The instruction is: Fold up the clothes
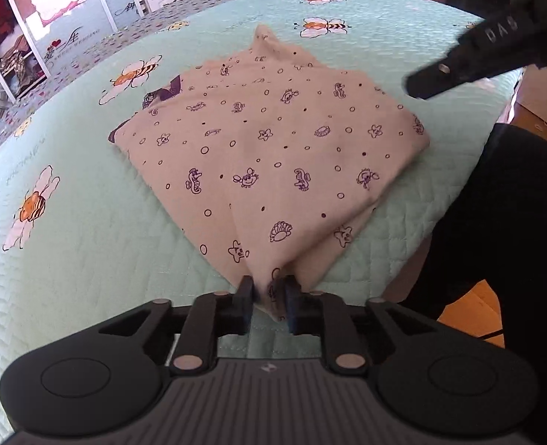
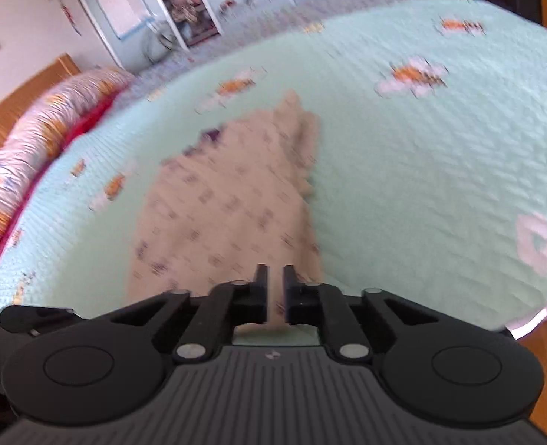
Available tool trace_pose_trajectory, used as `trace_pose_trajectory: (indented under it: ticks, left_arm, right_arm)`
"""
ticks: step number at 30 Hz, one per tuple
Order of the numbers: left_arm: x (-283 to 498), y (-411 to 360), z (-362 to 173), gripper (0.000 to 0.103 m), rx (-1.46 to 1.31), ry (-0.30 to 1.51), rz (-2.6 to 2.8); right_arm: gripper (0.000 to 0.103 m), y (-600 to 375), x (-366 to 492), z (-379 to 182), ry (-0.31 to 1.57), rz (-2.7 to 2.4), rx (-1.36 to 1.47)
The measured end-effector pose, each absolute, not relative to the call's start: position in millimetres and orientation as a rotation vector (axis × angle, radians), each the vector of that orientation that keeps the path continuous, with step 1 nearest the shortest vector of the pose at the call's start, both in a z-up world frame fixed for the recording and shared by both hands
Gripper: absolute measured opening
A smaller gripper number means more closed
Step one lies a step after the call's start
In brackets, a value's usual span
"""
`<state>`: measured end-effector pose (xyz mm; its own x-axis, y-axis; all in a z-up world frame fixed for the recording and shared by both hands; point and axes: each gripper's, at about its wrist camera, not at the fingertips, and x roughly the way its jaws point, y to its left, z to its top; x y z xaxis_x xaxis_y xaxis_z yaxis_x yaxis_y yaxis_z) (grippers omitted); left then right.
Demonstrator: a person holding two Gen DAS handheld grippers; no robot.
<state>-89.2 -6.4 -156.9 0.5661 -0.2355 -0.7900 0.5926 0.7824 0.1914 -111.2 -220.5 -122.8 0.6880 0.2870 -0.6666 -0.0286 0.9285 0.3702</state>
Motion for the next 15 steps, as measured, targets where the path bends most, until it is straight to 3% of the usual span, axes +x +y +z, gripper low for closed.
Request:
trace_pose_trajectory:
  ticks: [1,7,12,15]
  left_arm:
    - [-89.7,-6.0,-155.1,0.031,0.471,0.835,-0.507]
    - [-94.3,4.1,-150.3,0.034,0.452,0.847,-0.518]
    - [-93.8,9.5,-129.3,0.034,0.358,0.789,-0.570]
    - [-90.3,-0.5,-124.0,0.034,0.349,0.762,-0.630]
  right_arm:
    - [0.030,-214.6,-107.2,-122.7,0.792,0.196,0.329]
    - [0.029,-239.1,-73.2,-160.6,0.894,0.085,0.320]
    - [0.031,-233.1,-91.1,-123.8,0.761,0.199,0.351]
    - [0.033,-220.1,-77.9,-135.0,0.803,0.236,0.327]
